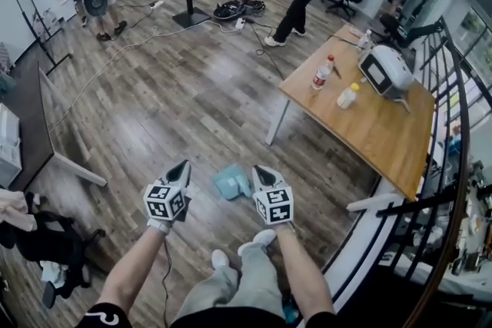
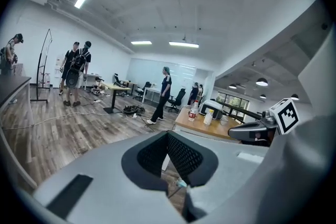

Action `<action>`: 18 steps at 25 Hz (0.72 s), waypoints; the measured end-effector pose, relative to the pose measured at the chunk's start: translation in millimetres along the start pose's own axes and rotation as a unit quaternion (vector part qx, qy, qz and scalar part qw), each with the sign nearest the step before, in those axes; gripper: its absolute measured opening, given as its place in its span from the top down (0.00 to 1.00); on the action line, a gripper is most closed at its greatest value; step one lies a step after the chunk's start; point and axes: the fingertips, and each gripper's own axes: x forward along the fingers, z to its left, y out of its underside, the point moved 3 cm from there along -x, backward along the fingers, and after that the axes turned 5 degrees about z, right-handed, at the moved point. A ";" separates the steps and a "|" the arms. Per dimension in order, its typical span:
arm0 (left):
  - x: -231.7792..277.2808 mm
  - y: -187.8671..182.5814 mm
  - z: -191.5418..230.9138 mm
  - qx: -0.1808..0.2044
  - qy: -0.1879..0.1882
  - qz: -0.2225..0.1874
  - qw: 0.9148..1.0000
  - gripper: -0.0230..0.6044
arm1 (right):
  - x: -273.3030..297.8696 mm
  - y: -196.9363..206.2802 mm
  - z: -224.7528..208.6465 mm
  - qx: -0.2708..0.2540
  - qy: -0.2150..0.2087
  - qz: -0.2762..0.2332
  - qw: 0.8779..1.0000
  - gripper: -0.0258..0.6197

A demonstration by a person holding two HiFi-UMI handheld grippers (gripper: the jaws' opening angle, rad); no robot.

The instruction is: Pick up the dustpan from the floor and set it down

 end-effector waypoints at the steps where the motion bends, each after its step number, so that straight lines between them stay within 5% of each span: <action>1: -4.7 -7.0 -3.9 0.003 0.003 -0.002 1.000 0.97 | -7.2 -9.2 1.7 -0.005 0.002 -0.004 1.000 0.96; 9: -47.7 -50.2 -15.2 0.008 0.012 -0.016 1.000 0.97 | -54.7 -70.4 12.6 -0.022 0.010 -0.034 0.999 0.97; 14: -71.8 -62.6 -37.1 0.015 0.072 -0.021 0.997 0.97 | -81.9 -83.6 5.1 -0.012 0.016 -0.039 0.999 0.97; 18: -85.3 -68.9 -47.5 0.014 0.065 -0.031 0.997 0.97 | -97.4 -81.3 -0.4 0.006 0.032 -0.052 0.998 0.97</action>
